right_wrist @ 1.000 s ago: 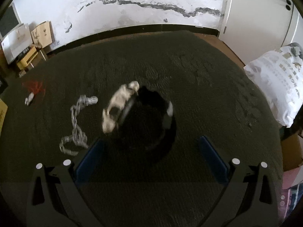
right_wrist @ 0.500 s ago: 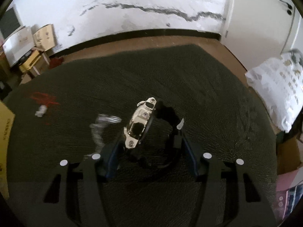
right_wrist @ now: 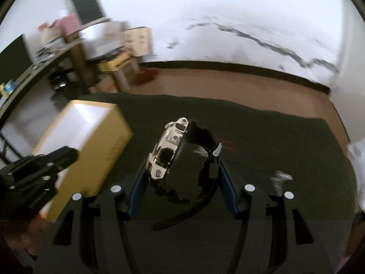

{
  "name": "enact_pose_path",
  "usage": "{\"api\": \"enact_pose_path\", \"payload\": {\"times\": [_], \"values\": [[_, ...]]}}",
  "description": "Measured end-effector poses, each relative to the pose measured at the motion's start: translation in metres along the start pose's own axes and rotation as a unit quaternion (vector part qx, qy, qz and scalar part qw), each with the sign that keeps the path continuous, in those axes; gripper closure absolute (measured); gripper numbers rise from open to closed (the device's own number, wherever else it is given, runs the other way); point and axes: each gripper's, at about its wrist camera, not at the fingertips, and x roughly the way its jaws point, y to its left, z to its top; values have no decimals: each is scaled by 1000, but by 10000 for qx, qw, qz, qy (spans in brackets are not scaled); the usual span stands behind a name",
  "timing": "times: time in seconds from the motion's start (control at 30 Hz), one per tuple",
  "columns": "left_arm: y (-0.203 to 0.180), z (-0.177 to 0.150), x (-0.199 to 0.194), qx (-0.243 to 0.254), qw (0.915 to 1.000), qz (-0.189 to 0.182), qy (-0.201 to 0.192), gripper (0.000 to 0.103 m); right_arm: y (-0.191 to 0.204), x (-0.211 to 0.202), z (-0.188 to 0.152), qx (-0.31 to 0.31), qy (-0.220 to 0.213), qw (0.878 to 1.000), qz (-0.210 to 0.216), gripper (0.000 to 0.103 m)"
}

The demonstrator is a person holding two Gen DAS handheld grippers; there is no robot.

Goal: Organize jewelry
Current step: 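Carry both items over the yellow box while the left tool opens, dropping the ring, then lower the black wristwatch into the box and open the right tool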

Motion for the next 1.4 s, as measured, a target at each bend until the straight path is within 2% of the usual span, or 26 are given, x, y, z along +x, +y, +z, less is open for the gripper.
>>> {"api": "enact_pose_path", "payload": {"times": [0.27, 0.4, 0.53, 0.8, 1.27, 1.33, 1.4], "values": [[98, -10, -12, -539, 9962, 686, -38, 84, 111, 16, 24, -575, -8, 9966, 591, 46], [144, -21, -3, -773, 9919, 995, 153, 84, 162, 25, 26, -853, 21, 9935, 754, 46], [173, -32, 10, -948, 9886, 1092, 410, 84, 197, 36, 17, -1116, 105, 9903, 824, 46], [196, -44, 33, -908, 9859, 1206, 725, 84, 226, 70, 11, -1283, 307, 9877, 842, 46], [198, -52, 47, -764, 9859, 1187, 895, 83, 224, 87, 4, -1302, 393, 9876, 779, 46], [199, -52, 47, -789, 9861, 1154, 901, 76, 226, 90, 4, -1303, 405, 9877, 763, 46], [198, -52, 44, -778, 9860, 1197, 866, 34, 226, 91, 4, -1311, 412, 9876, 757, 46]]}}
